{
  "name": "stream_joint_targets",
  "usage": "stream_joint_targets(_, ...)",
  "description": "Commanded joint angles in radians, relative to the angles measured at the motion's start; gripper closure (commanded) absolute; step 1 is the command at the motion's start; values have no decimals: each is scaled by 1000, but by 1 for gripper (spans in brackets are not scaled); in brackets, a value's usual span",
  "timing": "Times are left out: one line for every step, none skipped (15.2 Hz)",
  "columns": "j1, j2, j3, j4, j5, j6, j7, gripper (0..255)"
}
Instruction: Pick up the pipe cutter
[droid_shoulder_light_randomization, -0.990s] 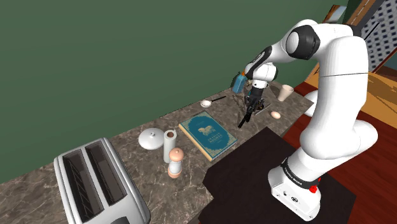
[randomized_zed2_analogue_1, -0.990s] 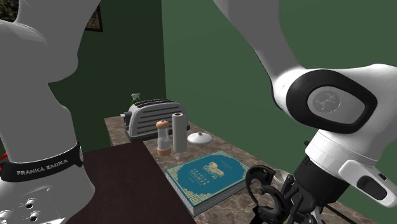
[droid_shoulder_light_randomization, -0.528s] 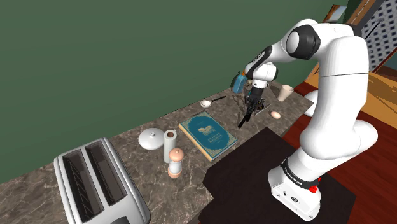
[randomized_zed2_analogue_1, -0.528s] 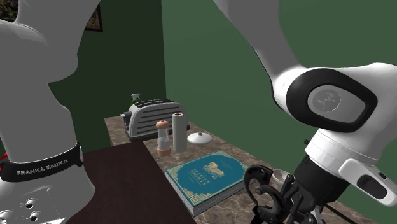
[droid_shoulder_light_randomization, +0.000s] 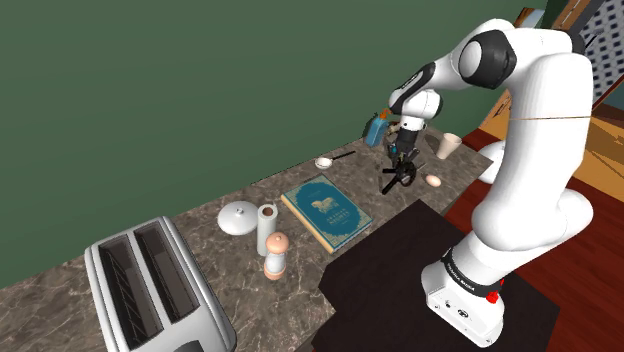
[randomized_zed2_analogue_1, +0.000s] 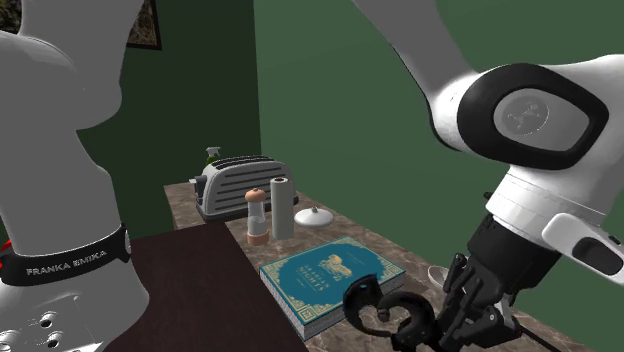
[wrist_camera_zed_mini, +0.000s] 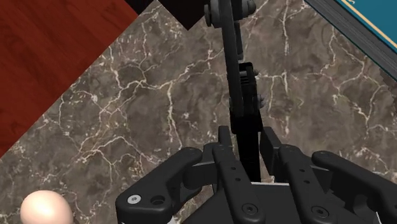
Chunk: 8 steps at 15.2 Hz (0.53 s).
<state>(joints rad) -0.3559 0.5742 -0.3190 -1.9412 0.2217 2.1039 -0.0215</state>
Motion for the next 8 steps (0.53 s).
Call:
stream_joint_targets(4, -24, -6, -5, -8, -18, 4, 255)
stream_joint_targets(5, -34, -8, -6, -12, -27, 6, 255)
stream_joint_targets(7, -45, -11, -7, -16, -37, 8, 255)
stream_joint_targets(9, -55, -13, -7, -20, -46, 11, 255)
stream_joint_targets(11, -65, -16, -7, -23, -55, 13, 255)
stream_joint_targets(12, -75, -18, -7, -27, -65, 15, 255)
stream_joint_targets(12, -76, -18, -7, -28, -66, 16, 255)
stream_joint_targets(12, -76, -18, -7, -28, -66, 16, 255)
